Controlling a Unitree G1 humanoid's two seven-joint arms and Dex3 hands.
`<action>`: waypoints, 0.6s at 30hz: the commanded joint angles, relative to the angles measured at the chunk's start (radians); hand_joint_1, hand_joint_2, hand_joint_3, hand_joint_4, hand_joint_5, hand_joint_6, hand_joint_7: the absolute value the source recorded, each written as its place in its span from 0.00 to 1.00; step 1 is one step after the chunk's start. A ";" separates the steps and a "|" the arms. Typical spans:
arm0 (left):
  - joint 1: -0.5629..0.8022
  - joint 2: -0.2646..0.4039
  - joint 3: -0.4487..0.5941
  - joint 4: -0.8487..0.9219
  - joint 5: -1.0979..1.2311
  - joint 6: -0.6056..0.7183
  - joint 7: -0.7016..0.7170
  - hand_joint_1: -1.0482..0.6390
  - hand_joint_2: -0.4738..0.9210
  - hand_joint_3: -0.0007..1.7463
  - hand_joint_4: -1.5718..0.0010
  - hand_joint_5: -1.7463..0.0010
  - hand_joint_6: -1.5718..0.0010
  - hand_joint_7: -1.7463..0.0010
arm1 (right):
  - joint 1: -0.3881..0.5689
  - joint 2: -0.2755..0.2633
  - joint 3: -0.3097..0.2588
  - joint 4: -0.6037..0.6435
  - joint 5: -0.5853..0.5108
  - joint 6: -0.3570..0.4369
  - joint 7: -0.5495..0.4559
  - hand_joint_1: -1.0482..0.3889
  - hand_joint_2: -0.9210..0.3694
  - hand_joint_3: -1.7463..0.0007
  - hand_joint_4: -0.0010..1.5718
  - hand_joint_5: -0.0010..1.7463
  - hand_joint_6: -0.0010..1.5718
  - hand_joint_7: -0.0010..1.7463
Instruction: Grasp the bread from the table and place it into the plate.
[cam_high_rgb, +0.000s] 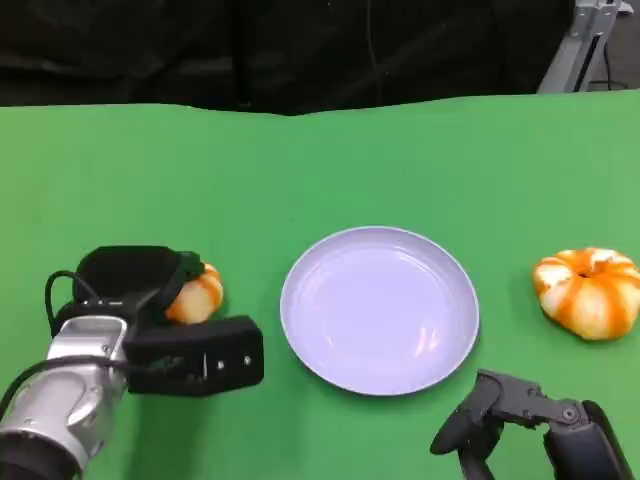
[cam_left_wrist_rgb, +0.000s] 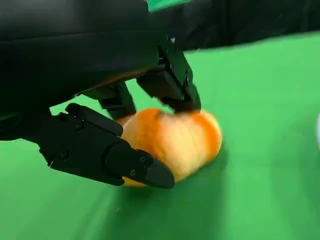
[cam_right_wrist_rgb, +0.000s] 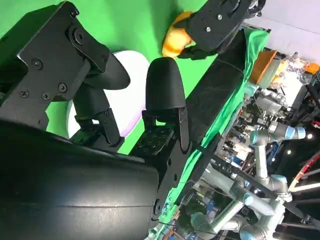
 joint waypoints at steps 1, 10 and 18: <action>0.032 0.024 0.000 0.002 -0.038 -0.088 0.105 0.51 1.00 0.07 0.46 0.00 0.58 0.05 | 0.003 -0.004 -0.003 -0.009 0.000 0.004 -0.004 0.78 0.54 0.17 0.55 0.86 0.56 0.71; 0.061 0.031 0.044 -0.144 -0.058 -0.215 0.343 0.53 0.65 0.66 0.43 0.00 0.52 0.03 | -0.002 -0.004 -0.003 -0.010 -0.006 0.011 -0.004 0.77 0.56 0.16 0.55 0.86 0.57 0.71; 0.050 -0.011 0.029 -0.266 -0.087 -0.279 0.318 0.52 0.57 0.81 0.43 0.00 0.50 0.10 | -0.002 -0.005 -0.003 -0.009 -0.007 0.009 -0.004 0.77 0.56 0.16 0.55 0.86 0.57 0.71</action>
